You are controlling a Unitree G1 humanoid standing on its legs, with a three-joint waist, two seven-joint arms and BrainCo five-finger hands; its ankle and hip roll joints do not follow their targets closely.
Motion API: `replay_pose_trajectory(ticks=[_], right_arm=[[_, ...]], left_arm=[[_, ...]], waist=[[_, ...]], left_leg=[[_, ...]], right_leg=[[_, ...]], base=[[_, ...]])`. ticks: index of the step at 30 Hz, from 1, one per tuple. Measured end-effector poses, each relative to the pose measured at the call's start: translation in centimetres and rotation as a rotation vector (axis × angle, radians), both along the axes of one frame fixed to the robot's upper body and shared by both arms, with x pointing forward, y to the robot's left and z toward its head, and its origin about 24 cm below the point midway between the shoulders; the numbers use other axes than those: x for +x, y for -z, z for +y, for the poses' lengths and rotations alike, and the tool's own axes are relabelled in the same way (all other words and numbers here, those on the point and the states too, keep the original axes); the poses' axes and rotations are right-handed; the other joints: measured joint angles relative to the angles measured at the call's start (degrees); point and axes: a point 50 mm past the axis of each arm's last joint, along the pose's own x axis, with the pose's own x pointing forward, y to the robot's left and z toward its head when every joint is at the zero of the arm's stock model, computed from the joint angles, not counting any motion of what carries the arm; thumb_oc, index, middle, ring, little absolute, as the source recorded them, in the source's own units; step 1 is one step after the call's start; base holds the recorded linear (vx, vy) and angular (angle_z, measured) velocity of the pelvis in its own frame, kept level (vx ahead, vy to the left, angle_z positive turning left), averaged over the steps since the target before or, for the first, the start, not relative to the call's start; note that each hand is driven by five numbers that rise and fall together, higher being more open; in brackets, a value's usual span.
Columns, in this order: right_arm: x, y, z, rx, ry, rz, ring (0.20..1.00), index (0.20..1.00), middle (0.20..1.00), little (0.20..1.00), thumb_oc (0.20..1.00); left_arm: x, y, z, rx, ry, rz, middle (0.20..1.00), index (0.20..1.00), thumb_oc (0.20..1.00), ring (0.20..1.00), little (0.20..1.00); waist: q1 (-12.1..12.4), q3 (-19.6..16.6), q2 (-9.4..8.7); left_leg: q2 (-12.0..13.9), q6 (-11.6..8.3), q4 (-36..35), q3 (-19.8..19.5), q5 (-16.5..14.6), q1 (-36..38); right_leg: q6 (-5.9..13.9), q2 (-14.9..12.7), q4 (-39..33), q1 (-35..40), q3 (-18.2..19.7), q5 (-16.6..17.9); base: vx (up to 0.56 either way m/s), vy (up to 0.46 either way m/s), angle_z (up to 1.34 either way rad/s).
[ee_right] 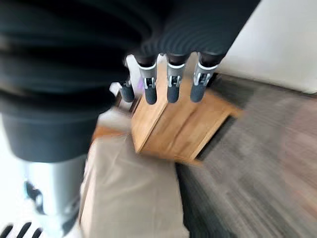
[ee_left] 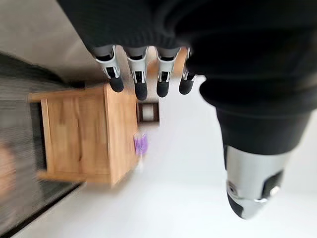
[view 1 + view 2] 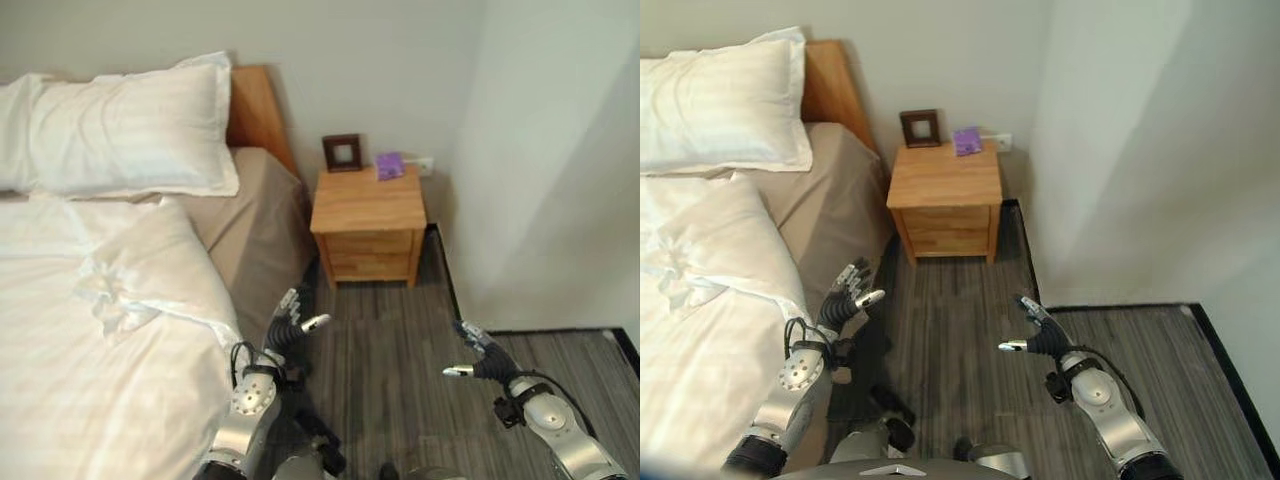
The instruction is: Making the bed.
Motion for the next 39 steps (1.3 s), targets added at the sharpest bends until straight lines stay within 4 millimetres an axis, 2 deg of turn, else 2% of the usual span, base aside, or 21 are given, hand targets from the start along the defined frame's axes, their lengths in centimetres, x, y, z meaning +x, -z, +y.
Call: replay_pose_trajectory(ticks=[1,2,3,5,8,10,13,15,17,20,21,22,24,26,28,30,31,32,34,35,39], right_arm=[[0.4,-0.5,-0.1,-0.03,-0.02,-0.021,1.0,1.0,1.0,1.0,1.0],[0.6,-1.3,0.1,-0.038,-0.045,-0.048,1.0,1.0,1.0,1.0,1.0],[0.8,-1.8,1.3,-0.009,-0.07,-0.078,1.0,1.0,1.0,1.0,1.0],[1.0,-3.1,2.3,-0.024,-0.129,-0.139,1.0,1.0,1.0,1.0,1.0],[2.9,-5.8,3.1,-0.069,-0.178,-0.26,1.0,1.0,1.0,1.0,1.0],[3.8,-7.9,3.8,-0.12,-0.231,-0.355,1.0,1.0,1.0,1.0,1.0],[4.6,-9.1,4.1,-0.133,-0.229,-0.413,1.0,1.0,1.0,1.0,1.0],[5.2,-9.6,3.8,-0.173,-0.219,-0.434,1.0,1.0,1.0,1.0,1.0],[7.2,-11.2,3.9,-0.215,-0.202,-0.475,1.0,1.0,1.0,1.0,1.0],[10.5,-14.1,4.7,-0.297,-0.219,-0.565,1.0,1.0,1.0,1.0,1.0],[11.3,-15.3,4.7,-0.321,-0.211,-0.586,1.0,1.0,1.0,1.0,1.0],[11.5,-15.7,5.0,-0.315,-0.208,-0.598,1.0,1.0,1.0,1.0,1.0],[13.6,-16.9,6.8,-0.333,-0.219,-0.616,1.0,1.0,1.0,1.0,1.0],[14.6,-18.5,6.7,-0.344,-0.189,-0.658,1.0,1.0,1.0,1.0,1.0],[15.7,-19.4,6.2,-0.369,-0.148,-0.654,1.0,1.0,1.0,1.0,1.0],[16.2,-20.2,5.9,-0.388,-0.12,-0.675,1.0,1.0,1.0,1.0,1.0],[16.3,-20.4,6.0,-0.379,-0.11,-0.688,1.0,1.0,1.0,1.0,1.0],[16.2,-19.7,6.5,-0.372,-0.121,-0.668,1.0,1.0,1.0,1.0,1.0],[16.1,-18.9,6.7,-0.365,-0.128,-0.644,1.0,1.0,1.0,1.0,1.0],[16.1,-19.2,5.7,-0.39,-0.107,-0.646,1.0,1.0,1.0,1.0,1.0],[16.5,-19.3,3.2,-0.441,-0.011,-0.621,1.0,1.0,1.0,1.0,1.0]], left_arm=[[0.0,0.0,-0.1,-0.007,0.003,0.004,1.0,1.0,1.0,1.0,1.0],[0.0,-0.2,0.0,-0.007,0.005,-0.005,1.0,1.0,1.0,1.0,1.0],[0.6,-0.5,0.7,0.017,-0.003,-0.018,1.0,1.0,1.0,1.0,1.0],[0.5,-0.4,1.3,0.021,-0.029,-0.007,1.0,1.0,1.0,1.0,1.0],[0.0,0.5,2.3,0.051,-0.044,0.051,1.0,1.0,1.0,1.0,1.0],[-0.6,0.9,3.2,0.066,-0.07,0.072,1.0,1.0,1.0,1.0,1.0],[-1.2,1.2,5.4,0.111,-0.12,0.105,1.0,1.0,1.0,1.0,1.0],[-1.0,1.1,6.3,0.133,-0.134,0.11,1.0,1.0,1.0,1.0,1.0],[-2.0,2.2,5.8,0.077,-0.154,0.154,1.0,1.0,1.0,1.0,1.0],[-1.4,2.2,5.9,0.086,-0.166,0.149,1.0,1.0,1.0,1.0,1.0],[-0.6,1.4,6.2,0.112,-0.153,0.117,1.0,1.0,1.0,1.0,1.0],[-0.6,1.2,6.5,0.122,-0.158,0.114,1.0,1.0,1.0,1.0,1.0],[-0.5,1.2,8.3,0.174,-0.182,0.133,1.0,1.0,1.0,1.0,1.0],[0.0,0.7,8.5,0.142,-0.196,0.112,1.0,1.0,1.0,1.0,1.0],[1.0,0.4,8.2,0.099,-0.201,0.098,1.0,1.0,1.0,1.0,1.0],[1.4,0.1,8.2,0.077,-0.204,0.091,1.0,1.0,1.0,1.0,1.0],[1.2,0.0,8.8,0.096,-0.205,0.096,1.0,1.0,1.0,1.0,1.0],[0.4,0.2,9.9,0.132,-0.211,0.121,1.0,1.0,1.0,1.0,1.0],[-1.0,0.8,11.1,0.165,-0.229,0.17,1.0,1.0,1.0,1.0,1.0],[-0.9,0.9,10.8,0.157,-0.217,0.17,1.0,1.0,1.0,1.0,1.0],[-0.1,-0.5,11.6,0.189,-0.203,0.127,1.0,1.0,1.0,1.0,1.0]], waist=[[-0.64,-0.42,2.4],[-0.04,-1.51,4.93],[0.85,-0.66,0.89],[-0.41,-0.65,-0.82],[0.32,-0.18,0.78],[1.1,-0.14,1.54],[1.18,-0.95,-0.25],[0.94,-1.83,-3.11],[2.63,-2.1,0.25],[1.87,-1.74,2.02],[1.87,-1.1,-0.8],[2.57,-0.89,-1.47],[3.37,0.71,-5.81],[3.79,0.93,-3.06],[4.08,1.75,-3.0],[3.92,2.6,-1.93],[2.69,3.5,-0.75],[2.59,3.96,-1.05],[2.38,4.13,-0.24],[2.02,4.28,2.38],[2.29,6.5,0.68]], left_leg=[[0.36,3.27,-2.41,-0.22,0.38,3.03],[0.55,8.71,-6.4,-3.59,-2.55,5.5],[-1.98,10.07,-5.73,-6.94,-3.82,7.46],[-2.6,8.59,-4.66,-9.96,-4.33,8.33],[-0.35,7.52,-4.82,-17.22,-4.83,9.41],[0.32,7.08,-4.53,-21.82,-4.54,9.43],[1.98,5.28,-3.47,-29.55,-4.17,8.25],[2.06,0.23,-3.77,-34.93,-3.47,7.41],[5.46,0.58,-3.56,-36.67,-2.16,5.39],[8.17,0.02,-3.87,-47.85,-1.04,1.01],[8.03,-1.9,-6.1,-50.28,-0.55,1.23],[7.41,-2.04,-5.8,-50.14,-0.63,0.87],[-0.1,-4.95,7.04,-47.88,-3.22,0.65],[0.32,-3.98,6.53,-43.92,-4.42,2.27],[0.03,-5.43,8.05,-41.5,-2.7,-0.97],[0.49,-5.92,4.93,-29.26,0.02,-2.93],[4.02,-4.06,5.79,-13.9,-1.23,-3.16],[6.38,-3.44,7.61,-10.31,-2.16,-2.91],[8.28,-4.3,5.91,-12.98,-2.07,-0.88],[9.96,-3.81,3.16,-14.07,-1.56,0.13],[4.03,0.53,-0.87,-15.52,0.61,-2.74]], right_leg=[[1.89,0.75,6.63,-1.88,-1.84,-1.23],[7.0,0.42,17.83,-5.5,-4.53,-5.06],[9.41,-4.94,33.27,-9.99,-6.21,-7.03],[9.57,-8.6,45.0,-15.09,-5.63,-6.88],[8.28,-14.88,43.87,-22.87,-1.62,-5.96],[6.75,-19.52,29.91,-23.42,0.6,-2.5],[6.95,-15.61,6.83,-18.45,10.52,5.86],[5.92,-13.59,-0.69,-14.46,14.24,11.49],[5.57,-8.83,2.05,-13.27,12.19,8.51],[1.62,-1.81,14.1,-17.31,19.46,1.39],[0.84,-2.6,13.5,-17.79,18.65,0.62],[0.47,-3.29,13.04,-17.72,17.53,0.85],[-0.44,-8.15,11.52,-15.52,14.08,1.46],[-0.49,-7.21,10.84,-14.08,8.88,2.13],[-0.13,-8.73,10.23,-14.1,6.44,2.57],[-0.85,-10.6,8.35,-13.66,2.91,3.39],[-1.23,-10.79,4.38,-12.1,-0.79,4.88],[-1.3,-11.27,2.08,-11.28,-1.26,6.16],[0.36,-12.38,0.01,-11.42,-0.78,7.3],[2.35,-11.84,-0.06,-11.38,-1.64,8.18],[5.21,-16.49,3.17,-16.24,-0.82,9.71]], base=[[0.29,-0.038,0.68],[0.22,-0.091,0.89],[0.16,-0.071,1.02],[0.2,-0.129,1.24],[0.25,-0.21,1.32],[0.19,-0.22,1.37],[0.29,-0.25,1.59],[0.32,-0.235,1.83],[0.37,-0.285,1.31],[0.22,-0.276,1.62],[0.16,-0.313,1.41],[0.16,-0.314,1.31],[0.05,-0.138,1.05],[-0.03,-0.167,1.29],[-0.06,-0.074,1.21],[0.12,0.019,1.2],[0.11,0.07,0.98],[0.04,0.051,0.74],[0.04,0.042,0.31],[0.01,0.064,0.56],[-0.11,-0.065,0.46]])
